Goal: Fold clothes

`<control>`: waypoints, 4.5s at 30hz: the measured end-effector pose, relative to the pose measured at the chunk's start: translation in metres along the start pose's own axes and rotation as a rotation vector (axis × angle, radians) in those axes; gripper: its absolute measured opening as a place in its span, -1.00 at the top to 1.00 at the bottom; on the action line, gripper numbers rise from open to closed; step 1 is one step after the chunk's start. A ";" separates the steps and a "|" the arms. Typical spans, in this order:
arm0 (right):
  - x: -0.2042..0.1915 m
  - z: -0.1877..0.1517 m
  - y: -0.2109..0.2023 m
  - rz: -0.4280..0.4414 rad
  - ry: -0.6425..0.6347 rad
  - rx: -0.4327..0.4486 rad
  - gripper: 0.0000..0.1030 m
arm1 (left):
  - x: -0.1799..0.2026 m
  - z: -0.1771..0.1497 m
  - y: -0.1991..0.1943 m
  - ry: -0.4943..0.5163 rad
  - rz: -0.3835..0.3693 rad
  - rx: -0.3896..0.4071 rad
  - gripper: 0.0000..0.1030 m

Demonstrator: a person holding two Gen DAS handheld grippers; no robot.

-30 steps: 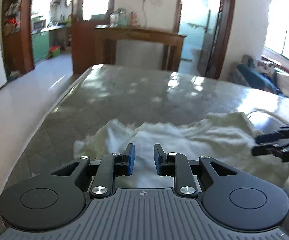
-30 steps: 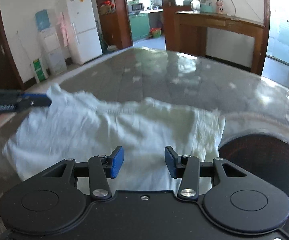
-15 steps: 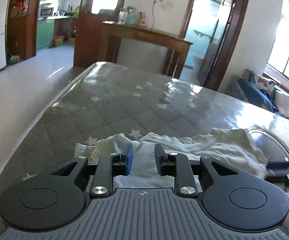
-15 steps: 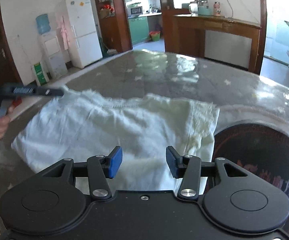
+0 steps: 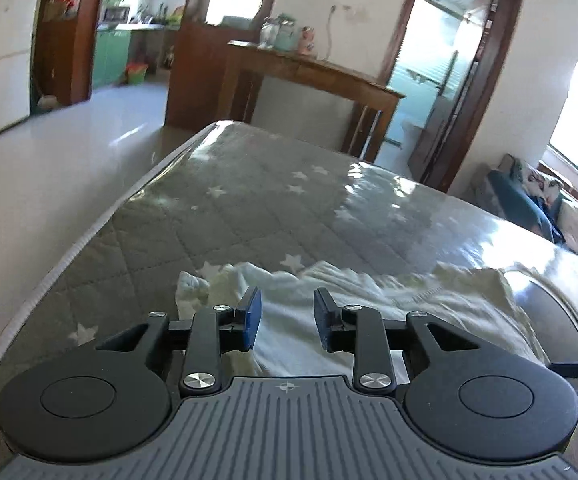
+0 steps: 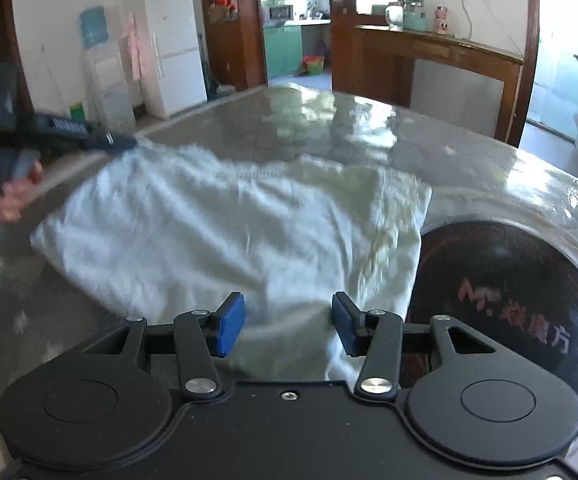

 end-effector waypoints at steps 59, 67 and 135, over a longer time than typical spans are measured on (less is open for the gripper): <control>0.057 0.019 0.050 -0.096 0.256 0.004 -0.10 | -0.038 -0.033 -0.019 -0.076 0.125 -0.033 -0.16; 0.056 0.023 0.047 -0.092 0.247 0.001 0.42 | -0.037 -0.032 -0.006 -0.107 0.093 -0.068 -0.02; 0.065 0.110 0.028 -0.278 0.049 0.162 0.77 | 0.044 0.081 0.047 -0.192 -0.031 0.039 0.82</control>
Point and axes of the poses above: each gripper's, at about its wrist camera, not at the fingertips, and y roughly the way its jaws point, x to its right, z to its top, the point moved 3 cm from there along y, roughly the way its jaws point, and after that the axes turned 14 degrees about -y, right-handed, at the moved point
